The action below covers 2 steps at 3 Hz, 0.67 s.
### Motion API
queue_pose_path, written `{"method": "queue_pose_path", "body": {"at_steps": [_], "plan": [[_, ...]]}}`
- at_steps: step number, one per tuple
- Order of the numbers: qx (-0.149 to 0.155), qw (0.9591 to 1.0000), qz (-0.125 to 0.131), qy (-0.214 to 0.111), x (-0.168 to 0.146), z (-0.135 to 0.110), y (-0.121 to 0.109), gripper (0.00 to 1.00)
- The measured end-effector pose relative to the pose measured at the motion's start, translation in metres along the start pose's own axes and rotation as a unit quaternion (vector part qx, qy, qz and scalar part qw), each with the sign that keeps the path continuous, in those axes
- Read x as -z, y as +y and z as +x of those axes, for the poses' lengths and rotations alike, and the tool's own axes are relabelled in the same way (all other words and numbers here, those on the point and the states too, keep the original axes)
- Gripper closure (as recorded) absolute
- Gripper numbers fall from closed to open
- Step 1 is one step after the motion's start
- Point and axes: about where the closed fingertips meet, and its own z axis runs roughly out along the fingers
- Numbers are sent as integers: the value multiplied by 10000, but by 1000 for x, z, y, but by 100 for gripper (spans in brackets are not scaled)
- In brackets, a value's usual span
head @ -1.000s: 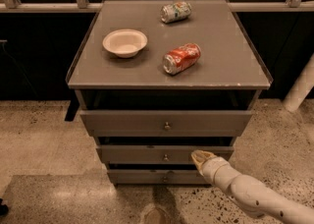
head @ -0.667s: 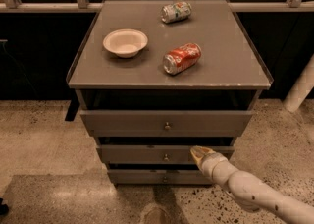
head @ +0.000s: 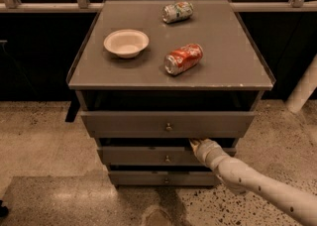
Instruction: Open middle drawer
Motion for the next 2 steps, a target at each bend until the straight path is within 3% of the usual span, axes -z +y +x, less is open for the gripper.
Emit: {"method": "queue_pose_path", "body": {"at_steps": [2], "plan": [[-29, 9990, 124, 427, 0, 31, 11, 100]]}}
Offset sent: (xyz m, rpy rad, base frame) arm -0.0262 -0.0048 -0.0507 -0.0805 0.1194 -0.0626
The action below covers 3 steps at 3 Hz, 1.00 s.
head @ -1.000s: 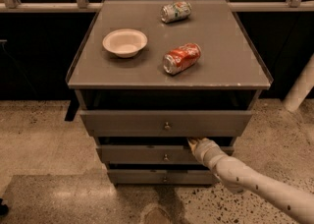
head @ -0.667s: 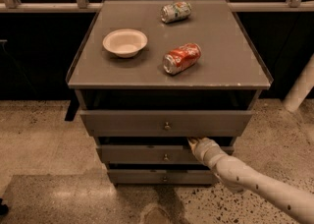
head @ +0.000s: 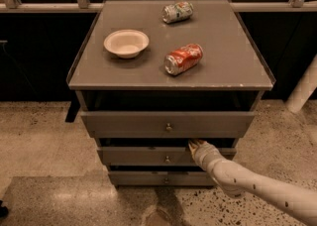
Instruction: Open middle drawer
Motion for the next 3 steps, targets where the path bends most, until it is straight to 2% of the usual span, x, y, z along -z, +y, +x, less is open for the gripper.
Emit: {"method": "queue_pose_path", "body": {"at_steps": [2, 3], "plan": [[4, 10000, -35, 38, 4, -5, 1, 100], [-95, 9996, -103, 251, 21, -1, 0, 100]]}}
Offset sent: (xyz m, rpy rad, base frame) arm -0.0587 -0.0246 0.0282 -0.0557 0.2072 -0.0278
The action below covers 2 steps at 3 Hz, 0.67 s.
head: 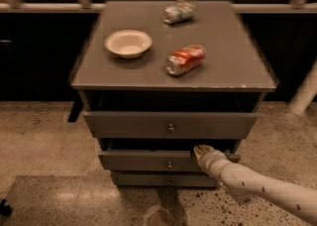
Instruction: Open middle drawer
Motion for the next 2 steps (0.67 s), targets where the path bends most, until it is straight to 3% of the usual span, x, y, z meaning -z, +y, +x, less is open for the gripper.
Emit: {"method": "queue_pose_path", "body": {"at_steps": [1, 2], "plan": [[-234, 9988, -10, 438, 55, -5, -5, 100], [-235, 9988, -6, 432, 55, -6, -6, 100]]}}
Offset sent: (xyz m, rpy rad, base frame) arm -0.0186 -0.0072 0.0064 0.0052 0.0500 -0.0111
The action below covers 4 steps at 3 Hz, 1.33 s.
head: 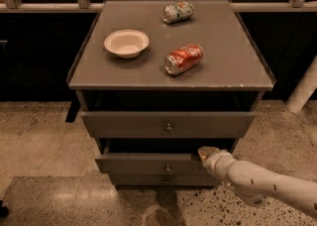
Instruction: Open middle drawer
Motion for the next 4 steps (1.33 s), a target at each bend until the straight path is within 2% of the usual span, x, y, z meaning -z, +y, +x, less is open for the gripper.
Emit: {"method": "queue_pose_path", "body": {"at_steps": [1, 2, 3, 4], "plan": [[-10, 10000, -14, -17, -18, -5, 2, 100], [-102, 9999, -23, 107, -41, -2, 5, 100], [-76, 9999, -19, 138, -42, -2, 7, 100], [59, 9992, -135, 371, -53, 4, 12, 100]]}}
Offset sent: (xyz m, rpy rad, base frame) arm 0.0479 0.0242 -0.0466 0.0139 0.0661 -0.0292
